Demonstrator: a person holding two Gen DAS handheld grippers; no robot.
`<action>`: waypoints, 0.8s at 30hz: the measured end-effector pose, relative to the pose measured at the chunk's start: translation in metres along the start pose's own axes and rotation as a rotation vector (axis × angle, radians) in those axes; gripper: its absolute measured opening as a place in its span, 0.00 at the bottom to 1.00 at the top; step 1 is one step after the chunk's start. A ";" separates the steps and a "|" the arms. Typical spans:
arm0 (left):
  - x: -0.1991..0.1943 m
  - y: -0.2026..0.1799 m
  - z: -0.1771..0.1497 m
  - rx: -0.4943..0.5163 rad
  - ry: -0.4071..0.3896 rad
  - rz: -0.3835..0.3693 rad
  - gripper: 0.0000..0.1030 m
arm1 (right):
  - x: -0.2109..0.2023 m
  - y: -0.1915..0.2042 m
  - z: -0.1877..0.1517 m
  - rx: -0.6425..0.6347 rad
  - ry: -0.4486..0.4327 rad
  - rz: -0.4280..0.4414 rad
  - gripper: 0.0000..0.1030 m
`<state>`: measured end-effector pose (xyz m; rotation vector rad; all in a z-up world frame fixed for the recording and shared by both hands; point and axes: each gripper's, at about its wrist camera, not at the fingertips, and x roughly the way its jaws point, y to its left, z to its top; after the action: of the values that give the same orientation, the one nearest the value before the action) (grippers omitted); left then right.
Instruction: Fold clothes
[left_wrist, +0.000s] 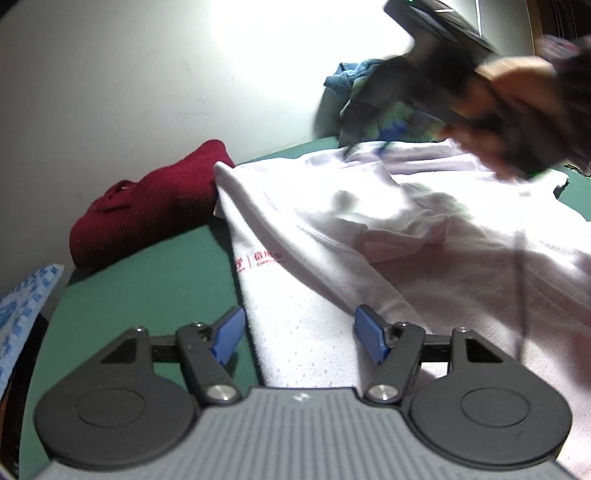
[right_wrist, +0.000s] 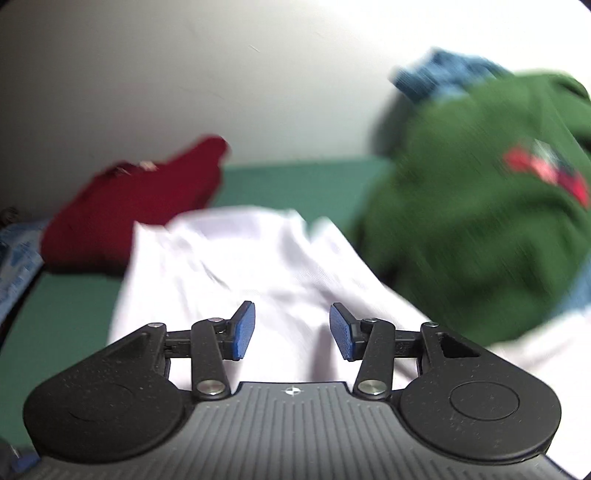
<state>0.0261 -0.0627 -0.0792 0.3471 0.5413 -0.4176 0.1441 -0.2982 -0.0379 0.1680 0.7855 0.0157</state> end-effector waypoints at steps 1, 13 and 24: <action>0.000 -0.001 0.000 0.007 -0.002 0.002 0.66 | 0.002 -0.004 -0.007 0.010 0.014 -0.008 0.47; -0.002 -0.007 -0.002 0.037 -0.011 0.021 0.66 | 0.016 0.004 -0.002 0.063 -0.089 -0.015 0.04; -0.002 -0.006 -0.003 0.040 -0.013 0.022 0.66 | -0.045 -0.005 -0.029 0.149 -0.083 0.079 0.45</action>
<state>0.0204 -0.0662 -0.0812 0.3884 0.5170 -0.4091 0.0920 -0.3020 -0.0269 0.3384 0.6968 0.0245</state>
